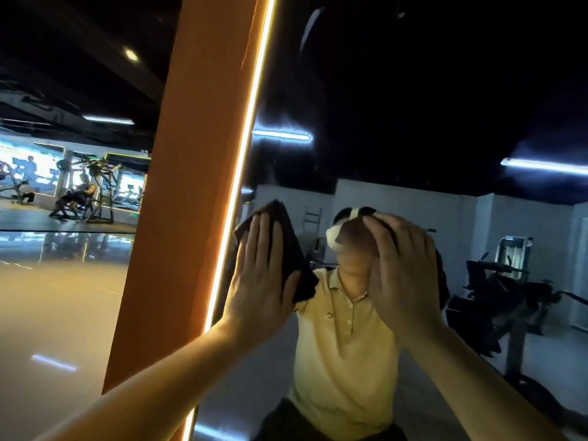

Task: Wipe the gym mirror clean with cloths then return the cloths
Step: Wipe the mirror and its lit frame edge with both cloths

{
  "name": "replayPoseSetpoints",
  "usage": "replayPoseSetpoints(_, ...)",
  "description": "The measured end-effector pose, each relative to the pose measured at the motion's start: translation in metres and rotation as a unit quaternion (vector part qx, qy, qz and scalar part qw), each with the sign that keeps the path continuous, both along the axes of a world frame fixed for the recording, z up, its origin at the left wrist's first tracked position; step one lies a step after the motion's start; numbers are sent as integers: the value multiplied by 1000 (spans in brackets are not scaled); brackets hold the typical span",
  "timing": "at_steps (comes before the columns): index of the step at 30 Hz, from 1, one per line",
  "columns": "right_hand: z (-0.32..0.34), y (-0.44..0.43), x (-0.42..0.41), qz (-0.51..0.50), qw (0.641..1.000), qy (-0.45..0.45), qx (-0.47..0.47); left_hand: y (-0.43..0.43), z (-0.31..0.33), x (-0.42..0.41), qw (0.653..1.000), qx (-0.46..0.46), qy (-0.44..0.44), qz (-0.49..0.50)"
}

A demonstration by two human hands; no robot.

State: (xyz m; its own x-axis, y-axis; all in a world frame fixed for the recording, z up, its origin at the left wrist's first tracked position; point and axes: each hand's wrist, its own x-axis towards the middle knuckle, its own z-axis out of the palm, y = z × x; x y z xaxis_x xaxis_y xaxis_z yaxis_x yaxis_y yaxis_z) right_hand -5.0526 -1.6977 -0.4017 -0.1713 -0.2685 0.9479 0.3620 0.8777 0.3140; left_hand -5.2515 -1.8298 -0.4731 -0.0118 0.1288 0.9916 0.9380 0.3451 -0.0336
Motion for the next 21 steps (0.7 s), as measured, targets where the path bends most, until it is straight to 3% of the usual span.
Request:
replayPoseSetpoints(2,19,1,5,6,999,38,-25,-20,-52,-13,995,-81,43,25)
replayPoseSetpoints(4,32,-1,5,-5,999,38,-32,-36,-44,-25,992,-107,52,44)
replayPoseSetpoints(8,37,-6,-2,-19,999,27,-30,-21,98,-11,998,-23,11,66)
replayPoseSetpoints(11,37,-4,-1,-12,999,27,-21,-6,201,11,995,33,-83,41)
replayPoseSetpoints(13,45,-3,2,-11,1000,27,-10,3,198,19,996,42,-75,22)
replayPoseSetpoints(16,80,-4,-3,-10,999,40,-9,4,109,15,996,-36,81,25)
replayPoseSetpoints(18,113,-10,-9,6,998,63,-17,-10,78,0,987,-85,129,42)
replayPoseSetpoints(21,149,-19,-21,8,997,76,-30,-23,148,-4,992,-59,95,67)
